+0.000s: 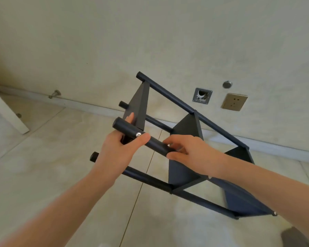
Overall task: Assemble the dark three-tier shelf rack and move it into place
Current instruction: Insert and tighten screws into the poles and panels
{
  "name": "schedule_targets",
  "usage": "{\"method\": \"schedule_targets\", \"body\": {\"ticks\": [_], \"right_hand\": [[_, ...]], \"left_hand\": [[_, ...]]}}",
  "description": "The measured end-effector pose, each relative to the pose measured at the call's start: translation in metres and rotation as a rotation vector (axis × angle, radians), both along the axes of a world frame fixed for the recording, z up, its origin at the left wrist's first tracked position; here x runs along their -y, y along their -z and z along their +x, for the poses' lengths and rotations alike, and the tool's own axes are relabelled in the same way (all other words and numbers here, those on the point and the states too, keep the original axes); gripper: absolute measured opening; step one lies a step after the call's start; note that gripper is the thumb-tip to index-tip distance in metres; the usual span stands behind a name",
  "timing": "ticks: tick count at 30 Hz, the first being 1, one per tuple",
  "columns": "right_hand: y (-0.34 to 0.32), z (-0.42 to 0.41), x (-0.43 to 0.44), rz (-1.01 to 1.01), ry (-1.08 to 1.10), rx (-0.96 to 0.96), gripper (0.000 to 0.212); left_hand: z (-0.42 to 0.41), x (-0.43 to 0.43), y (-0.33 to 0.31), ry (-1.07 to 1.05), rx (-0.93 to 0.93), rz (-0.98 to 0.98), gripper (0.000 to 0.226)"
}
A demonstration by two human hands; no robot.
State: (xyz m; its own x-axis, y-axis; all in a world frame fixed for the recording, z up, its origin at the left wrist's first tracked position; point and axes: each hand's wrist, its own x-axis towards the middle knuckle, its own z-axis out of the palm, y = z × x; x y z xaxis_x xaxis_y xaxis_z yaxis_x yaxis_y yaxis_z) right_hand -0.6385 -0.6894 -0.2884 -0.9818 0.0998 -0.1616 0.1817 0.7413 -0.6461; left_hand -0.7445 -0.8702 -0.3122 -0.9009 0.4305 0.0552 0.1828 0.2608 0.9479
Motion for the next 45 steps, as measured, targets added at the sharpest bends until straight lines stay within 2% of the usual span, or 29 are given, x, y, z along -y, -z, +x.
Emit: {"method": "schedule_targets", "body": {"ticks": [6,11,17,19,22,23,28,35,39,42,45], "right_hand": [[-0.042,0.013,0.010,-0.048,0.091,-0.142,0.032],[-0.067,0.035,0.022,-0.239,0.166,-0.222,0.025],[-0.070,0.067,0.038,-0.428,0.286,-0.235,0.025],[-0.070,0.073,0.042,-0.476,0.316,-0.239,0.023],[-0.069,0.082,0.048,-0.516,0.350,-0.248,0.024],[-0.068,0.085,0.050,-0.524,0.359,-0.247,0.024],[-0.061,0.104,0.062,-0.580,0.378,-0.241,0.024],[-0.064,0.115,0.068,-0.599,0.342,-0.252,0.023],[-0.075,0.113,0.049,-0.556,0.238,-0.193,0.018],[-0.080,0.109,0.016,-0.470,0.458,-0.337,0.013],[-0.076,0.105,-0.022,-0.291,0.757,-0.457,0.030]], "left_hand": [[-0.002,-0.007,-0.084,0.086,-0.168,-0.097,0.076],[0.013,-0.010,-0.142,0.231,-0.296,-0.170,0.072],[0.052,-0.006,-0.166,0.334,-0.366,-0.157,0.094],[0.070,-0.003,-0.164,0.267,-0.412,-0.158,0.085],[0.095,0.000,-0.156,0.130,-0.501,-0.133,0.043],[0.103,0.001,-0.153,0.112,-0.506,-0.121,0.036],[0.127,0.013,-0.143,0.115,-0.515,-0.040,0.025],[0.140,0.011,-0.141,0.056,-0.552,0.016,0.028],[0.136,0.014,-0.138,0.050,-0.532,0.032,0.026],[0.125,0.023,-0.137,0.032,-0.481,0.029,0.033],[0.114,0.028,-0.134,0.036,-0.444,0.046,0.036]]}}
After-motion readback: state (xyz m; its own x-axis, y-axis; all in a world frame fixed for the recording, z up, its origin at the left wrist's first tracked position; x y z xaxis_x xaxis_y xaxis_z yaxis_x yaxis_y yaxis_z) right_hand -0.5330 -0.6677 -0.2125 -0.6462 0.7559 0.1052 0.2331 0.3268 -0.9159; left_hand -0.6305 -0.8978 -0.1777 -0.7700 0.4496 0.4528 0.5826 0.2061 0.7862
